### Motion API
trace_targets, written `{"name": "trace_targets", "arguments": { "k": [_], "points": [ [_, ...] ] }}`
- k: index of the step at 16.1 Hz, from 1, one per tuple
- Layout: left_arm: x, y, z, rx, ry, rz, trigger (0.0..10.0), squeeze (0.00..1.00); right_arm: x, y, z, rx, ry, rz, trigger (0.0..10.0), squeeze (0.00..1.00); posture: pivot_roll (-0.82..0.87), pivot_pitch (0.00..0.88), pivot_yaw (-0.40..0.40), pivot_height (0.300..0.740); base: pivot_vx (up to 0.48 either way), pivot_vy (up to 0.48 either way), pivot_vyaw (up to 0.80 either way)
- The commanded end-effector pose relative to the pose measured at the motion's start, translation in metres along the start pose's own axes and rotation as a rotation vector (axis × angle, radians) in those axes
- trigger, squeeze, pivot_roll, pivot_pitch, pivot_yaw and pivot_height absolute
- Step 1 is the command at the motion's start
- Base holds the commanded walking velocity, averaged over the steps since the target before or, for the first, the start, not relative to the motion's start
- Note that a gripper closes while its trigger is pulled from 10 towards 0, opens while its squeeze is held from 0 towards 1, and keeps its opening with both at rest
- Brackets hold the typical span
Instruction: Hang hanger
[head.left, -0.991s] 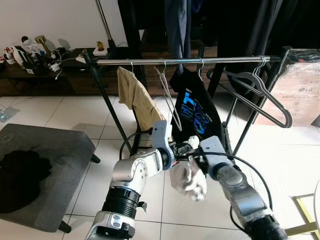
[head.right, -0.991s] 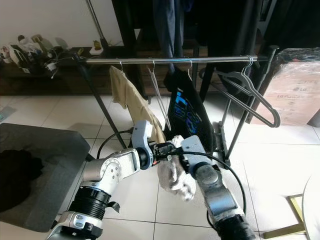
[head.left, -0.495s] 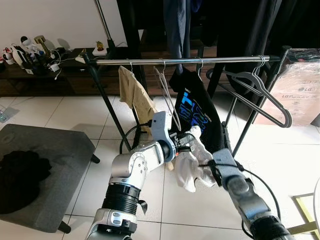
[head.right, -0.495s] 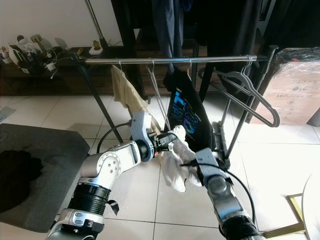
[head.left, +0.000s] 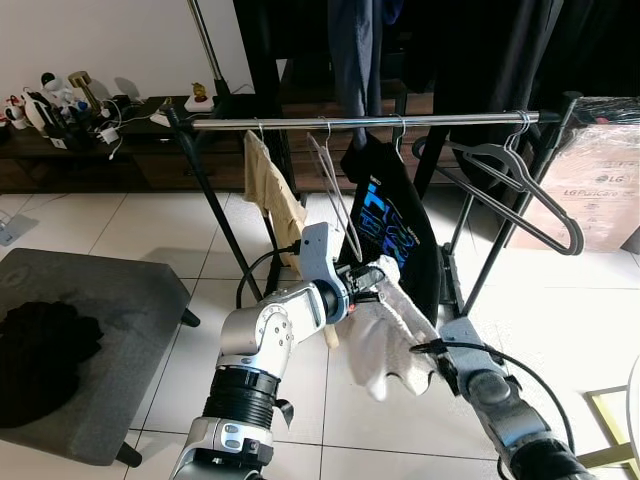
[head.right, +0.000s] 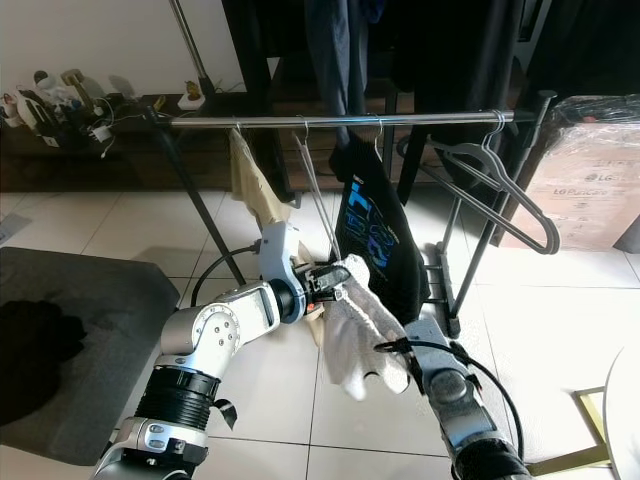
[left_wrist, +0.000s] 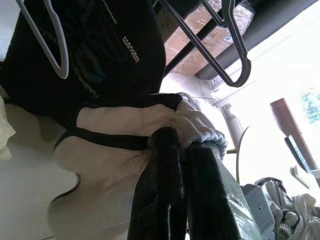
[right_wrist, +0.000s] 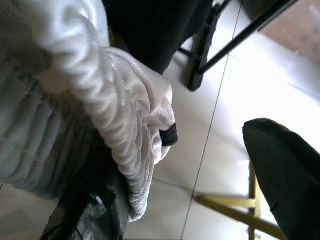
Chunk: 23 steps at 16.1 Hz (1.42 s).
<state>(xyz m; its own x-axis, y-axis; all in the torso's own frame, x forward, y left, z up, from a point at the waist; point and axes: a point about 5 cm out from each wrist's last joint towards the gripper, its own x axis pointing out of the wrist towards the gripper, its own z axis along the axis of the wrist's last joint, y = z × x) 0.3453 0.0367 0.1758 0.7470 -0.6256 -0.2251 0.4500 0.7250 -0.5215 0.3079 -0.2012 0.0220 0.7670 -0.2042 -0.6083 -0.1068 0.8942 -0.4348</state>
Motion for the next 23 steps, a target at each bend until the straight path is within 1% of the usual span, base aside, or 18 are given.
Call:
{"name": "trace_targets", "arguments": {
  "k": [1,2,3,4,5,6,7,8,9,10,12,13,14,23],
  "points": [
    [0.0,-0.005,0.009,0.018,-0.022,-0.01,0.0,0.0,0.0,0.005,-0.018,0.071,0.078,0.031,10.0,0.0,-0.11,0.152,0.08,0.74,0.0,0.0,0.0],
    [0.0,-0.004,0.009,0.017,-0.022,-0.001,0.0,0.0,0.0,0.009,-0.017,0.157,0.086,0.058,10.0,0.0,-0.11,0.152,0.079,0.74,0.0,0.0,0.0],
    [0.0,-0.002,0.009,0.016,-0.024,0.008,0.0,0.0,0.0,0.017,-0.014,0.333,0.1,0.112,10.0,0.0,-0.11,0.153,0.077,0.74,0.0,0.0,0.0],
    [0.0,-0.002,0.009,0.015,-0.026,0.012,0.0,0.0,-0.001,0.021,-0.01,0.475,0.108,0.154,10.0,0.0,-0.11,0.153,0.077,0.74,0.0,0.0,0.0],
    [-0.001,-0.001,0.009,0.014,-0.027,0.014,0.0,0.0,-0.001,0.022,-0.007,0.564,0.112,0.178,10.0,0.0,-0.11,0.153,0.075,0.74,0.0,0.0,0.0],
    [-0.001,-0.001,0.009,0.013,-0.027,0.016,0.0,0.0,-0.001,0.023,-0.005,0.619,0.115,0.191,10.0,0.0,-0.11,0.153,0.075,0.74,0.0,0.0,0.0],
    [0.0,-0.001,0.008,0.011,-0.028,0.018,0.0,0.0,-0.001,0.025,-0.002,0.725,0.122,0.223,10.0,0.0,-0.11,0.154,0.073,0.74,0.0,0.0,0.0],
    [0.0,-0.001,0.008,0.01,-0.029,0.02,0.0,0.0,-0.001,0.027,-0.001,0.787,0.129,0.253,10.0,0.0,-0.11,0.154,0.072,0.74,0.0,0.0,0.0],
    [0.0,-0.001,0.008,0.01,-0.03,0.02,0.0,0.0,-0.001,0.028,-0.001,0.802,0.131,0.262,10.0,0.0,-0.11,0.154,0.072,0.74,0.0,0.0,0.0],
    [0.0,0.0,0.009,0.008,-0.033,0.027,0.0,0.0,-0.002,0.032,-0.001,0.864,0.142,0.302,10.0,0.0,-0.11,0.153,0.07,0.74,0.0,0.0,0.0],
    [0.0,0.001,0.009,0.007,-0.034,0.03,0.0,0.0,-0.003,0.034,-0.001,0.888,0.152,0.316,10.0,0.0,-0.11,0.153,0.07,0.74,0.0,0.0,0.0],
    [0.0,0.001,0.009,0.007,-0.035,0.031,0.0,0.0,-0.003,0.035,-0.002,0.885,0.161,0.317,8.9,0.0,-0.11,0.151,0.069,0.74,0.0,0.0,0.0],
    [0.0,0.001,0.009,0.007,-0.036,0.033,0.0,0.0,-0.003,0.036,-0.005,0.89,0.163,0.317,0.0,0.0,-0.11,0.152,0.07,0.74,0.0,0.0,0.0],
    [-0.001,0.006,0.011,0.004,-0.044,0.055,0.0,0.0,-0.002,0.032,-0.005,0.884,0.157,0.302,0.0,0.0,-0.11,0.151,0.067,0.74,0.0,0.0,0.0]
  ]
}}
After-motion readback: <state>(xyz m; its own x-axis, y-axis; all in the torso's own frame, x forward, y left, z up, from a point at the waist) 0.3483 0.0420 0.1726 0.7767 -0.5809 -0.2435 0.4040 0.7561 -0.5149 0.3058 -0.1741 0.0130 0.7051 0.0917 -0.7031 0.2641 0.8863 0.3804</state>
